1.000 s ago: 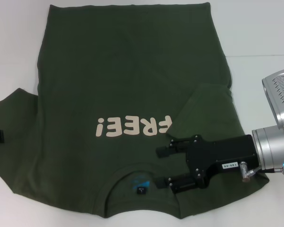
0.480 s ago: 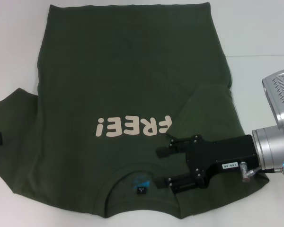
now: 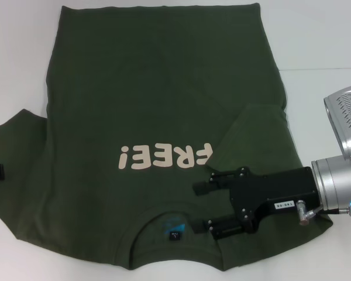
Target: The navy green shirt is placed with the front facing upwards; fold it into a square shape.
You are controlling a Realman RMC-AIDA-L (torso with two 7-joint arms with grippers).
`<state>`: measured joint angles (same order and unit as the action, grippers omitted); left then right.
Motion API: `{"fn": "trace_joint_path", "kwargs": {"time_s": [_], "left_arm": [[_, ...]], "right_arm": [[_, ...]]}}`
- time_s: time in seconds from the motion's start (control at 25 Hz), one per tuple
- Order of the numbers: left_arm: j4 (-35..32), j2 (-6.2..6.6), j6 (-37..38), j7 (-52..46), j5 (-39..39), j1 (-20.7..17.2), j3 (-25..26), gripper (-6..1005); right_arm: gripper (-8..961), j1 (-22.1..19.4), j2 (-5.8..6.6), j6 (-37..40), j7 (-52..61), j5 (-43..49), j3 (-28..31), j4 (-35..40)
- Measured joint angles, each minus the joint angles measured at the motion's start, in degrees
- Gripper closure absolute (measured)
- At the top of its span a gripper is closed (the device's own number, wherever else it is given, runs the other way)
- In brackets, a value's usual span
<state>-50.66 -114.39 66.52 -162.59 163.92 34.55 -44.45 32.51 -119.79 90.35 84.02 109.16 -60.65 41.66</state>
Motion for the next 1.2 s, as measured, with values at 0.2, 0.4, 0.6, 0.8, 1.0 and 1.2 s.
{"fn": "trace_joint_path", "kwargs": {"time_s": [0.2,0.4,0.6,0.8,1.0,1.2], "left_arm": [[0.3,0.05,-0.3,0.1,0.0,0.1,0.0,116],[0.4,0.01,-0.4,0.1,0.0,0.2,0.0,125],[0.4,-0.13,-0.4,0.1,-0.1,0.4,-1.2,133],[0.4,-0.32,-0.4,0.1,-0.1,0.6,-1.4,142],[0.4,-0.45,-0.4,0.1,-0.1,0.9,-1.5,151],[0.4,-0.57,-0.3,0.3,-0.1,1.2,-1.6,159]], "right_arm": [[121,0.1,0.0,0.0,0.0,0.0,0.0,0.0],[120,0.1,0.0,-0.1,0.0,0.0,0.0,0.0],[119,0.1,0.0,-0.3,0.0,0.0,0.0,0.0],[119,0.1,0.0,-0.6,0.0,0.1,0.0,0.0],[118,0.1,0.0,-0.9,0.0,0.7,0.0,0.0],[118,0.1,0.0,-1.1,0.0,0.8,0.0,0.0]]}}
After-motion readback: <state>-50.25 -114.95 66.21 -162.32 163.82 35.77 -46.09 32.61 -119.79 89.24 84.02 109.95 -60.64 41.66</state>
